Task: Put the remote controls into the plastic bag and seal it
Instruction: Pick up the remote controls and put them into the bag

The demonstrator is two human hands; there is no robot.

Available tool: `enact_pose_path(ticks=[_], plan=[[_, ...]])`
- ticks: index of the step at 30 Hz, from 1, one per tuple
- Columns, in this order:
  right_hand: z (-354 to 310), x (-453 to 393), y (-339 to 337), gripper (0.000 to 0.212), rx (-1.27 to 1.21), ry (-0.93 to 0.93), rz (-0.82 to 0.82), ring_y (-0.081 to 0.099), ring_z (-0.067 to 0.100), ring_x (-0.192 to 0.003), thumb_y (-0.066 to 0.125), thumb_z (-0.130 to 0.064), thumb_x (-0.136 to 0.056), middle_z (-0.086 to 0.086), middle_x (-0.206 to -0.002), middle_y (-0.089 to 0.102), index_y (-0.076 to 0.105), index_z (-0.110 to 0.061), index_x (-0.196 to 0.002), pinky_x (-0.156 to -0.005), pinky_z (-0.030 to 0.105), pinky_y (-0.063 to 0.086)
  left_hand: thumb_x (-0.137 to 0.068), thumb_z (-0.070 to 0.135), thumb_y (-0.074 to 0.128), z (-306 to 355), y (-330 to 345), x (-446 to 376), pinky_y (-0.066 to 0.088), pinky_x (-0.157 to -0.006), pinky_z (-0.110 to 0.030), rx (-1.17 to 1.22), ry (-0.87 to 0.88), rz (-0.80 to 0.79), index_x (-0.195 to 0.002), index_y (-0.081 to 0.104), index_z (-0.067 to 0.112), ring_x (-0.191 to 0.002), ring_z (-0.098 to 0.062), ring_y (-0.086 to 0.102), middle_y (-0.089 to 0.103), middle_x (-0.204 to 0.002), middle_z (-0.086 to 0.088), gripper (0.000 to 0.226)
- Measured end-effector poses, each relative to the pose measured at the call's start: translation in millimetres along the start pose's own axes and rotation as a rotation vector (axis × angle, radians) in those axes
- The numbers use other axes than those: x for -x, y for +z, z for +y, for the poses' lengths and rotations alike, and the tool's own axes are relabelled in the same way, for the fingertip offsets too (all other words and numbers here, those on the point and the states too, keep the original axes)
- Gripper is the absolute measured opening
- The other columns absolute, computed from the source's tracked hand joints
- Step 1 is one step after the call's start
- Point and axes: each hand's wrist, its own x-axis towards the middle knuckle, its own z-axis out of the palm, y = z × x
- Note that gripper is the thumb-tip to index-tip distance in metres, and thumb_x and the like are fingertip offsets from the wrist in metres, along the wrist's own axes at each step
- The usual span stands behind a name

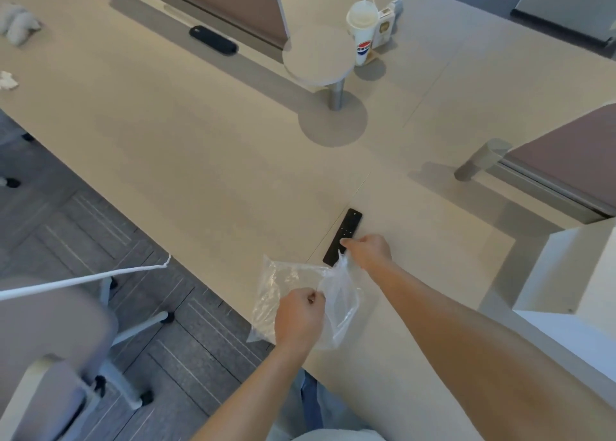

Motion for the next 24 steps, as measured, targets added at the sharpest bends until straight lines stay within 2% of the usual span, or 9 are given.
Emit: enact_pose_path(ticks=[2,5,9,11,13,15,18,21,24], plan=[[-13.5,-4.2,2.4,0.038,0.132,-0.005,0.026,0.06,0.019,-0.062,0.078,-0.049,-0.077,0.0,-0.068,0.062,0.06,-0.017,-0.069,-0.059,0.029,0.046,-0.096,0.032,0.054,-4.5,2.8,-0.1,0.039,-0.054,-0.034,0.009,-0.004,-0.047,-0.076,0.068,-0.002,-0.052,-0.016,0.048,0.069,-0.072,-0.023,0.042],[-28.8,-7.6,7.0,0.037,0.27,-0.026,0.045,0.053,0.012,-0.055,0.08,-0.044,-0.075,-0.004,-0.064,0.057,0.052,-0.022,-0.068,-0.057,0.027,0.041,-0.097,0.034,0.052,-8.6,5.6,0.9,0.041,-0.057,-0.034,0.032,-0.007,-0.09,-0.08,0.069,-0.002,-0.054,-0.016,0.05,0.07,-0.073,-0.023,0.043],[-35.0,-18.5,10.3,0.029,0.261,-0.029,-0.012,0.055,0.014,-0.057,0.08,-0.034,-0.078,-0.003,-0.065,0.057,0.055,-0.019,-0.074,-0.053,0.028,0.042,-0.098,0.038,0.049,-5.9,8.4,2.5,0.044,-0.061,-0.034,0.07,0.005,-0.127,-0.085,0.069,-0.003,-0.058,-0.017,0.053,0.069,-0.076,-0.025,0.047],[-32.9,-22.7,8.4,0.026,0.26,-0.064,-0.01,0.058,0.016,-0.057,0.076,-0.034,-0.082,0.0,-0.066,0.061,0.059,-0.016,-0.076,-0.053,0.029,0.043,-0.099,0.037,0.048,-0.9,9.9,4.2,0.043,-0.061,-0.033,0.062,0.027,-0.145,-0.082,0.068,-0.003,-0.058,-0.017,0.052,0.069,-0.076,-0.025,0.048],[-27.1,-27.5,2.7,0.024,0.263,-0.12,0.007,0.066,0.022,-0.066,0.071,-0.034,-0.086,0.006,-0.074,0.068,0.064,-0.013,-0.08,-0.058,0.032,0.049,-0.099,0.036,0.048,5.1,10.9,5.8,0.042,-0.059,-0.034,0.04,0.048,-0.155,-0.076,0.064,-0.003,-0.056,-0.017,0.05,0.067,-0.071,-0.023,0.048],[-18.3,-30.9,-10.9,0.024,0.203,-0.165,0.043,0.07,0.028,-0.081,0.068,-0.033,-0.088,0.007,-0.087,0.07,0.066,-0.011,-0.095,-0.066,0.035,0.053,-0.099,0.035,0.049,12.1,13.0,8.1,0.04,-0.057,-0.034,0.021,0.047,-0.163,-0.073,0.059,-0.004,-0.054,-0.017,0.046,0.058,-0.062,-0.015,0.048],[-4.2,-23.9,-41.6,0.028,0.019,-0.16,0.072,0.068,0.029,-0.091,0.067,-0.029,-0.092,0.008,-0.101,0.071,0.065,-0.01,-0.112,-0.075,0.038,0.057,-0.097,0.032,0.05,23.6,18.9,11.8,0.035,-0.056,-0.035,-0.007,0.052,-0.18,-0.076,0.056,-0.007,-0.054,-0.018,0.042,0.051,-0.063,-0.007,0.045],[17.8,3.2,-79.8,0.026,-0.21,-0.124,0.045,0.069,0.023,-0.085,0.069,-0.025,-0.094,0.009,-0.1,0.073,0.071,-0.006,-0.112,-0.066,0.028,0.053,-0.097,0.029,0.049,37.9,28.4,18.9,0.035,-0.055,-0.034,-0.063,0.074,-0.204,-0.08,0.061,-0.006,-0.055,-0.019,0.044,0.053,-0.064,-0.007,0.04],[52.5,41.6,-111.8,0.023,-0.331,-0.116,-0.038,0.074,0.024,-0.09,0.072,-0.023,-0.093,0.009,-0.099,0.077,0.074,-0.006,-0.108,-0.081,0.034,0.059,-0.097,0.025,0.048,49.9,39.3,26.1,0.033,-0.055,-0.033,-0.122,0.076,-0.239,-0.08,0.063,-0.004,-0.055,-0.021,0.043,0.051,-0.065,-0.007,0.037]])
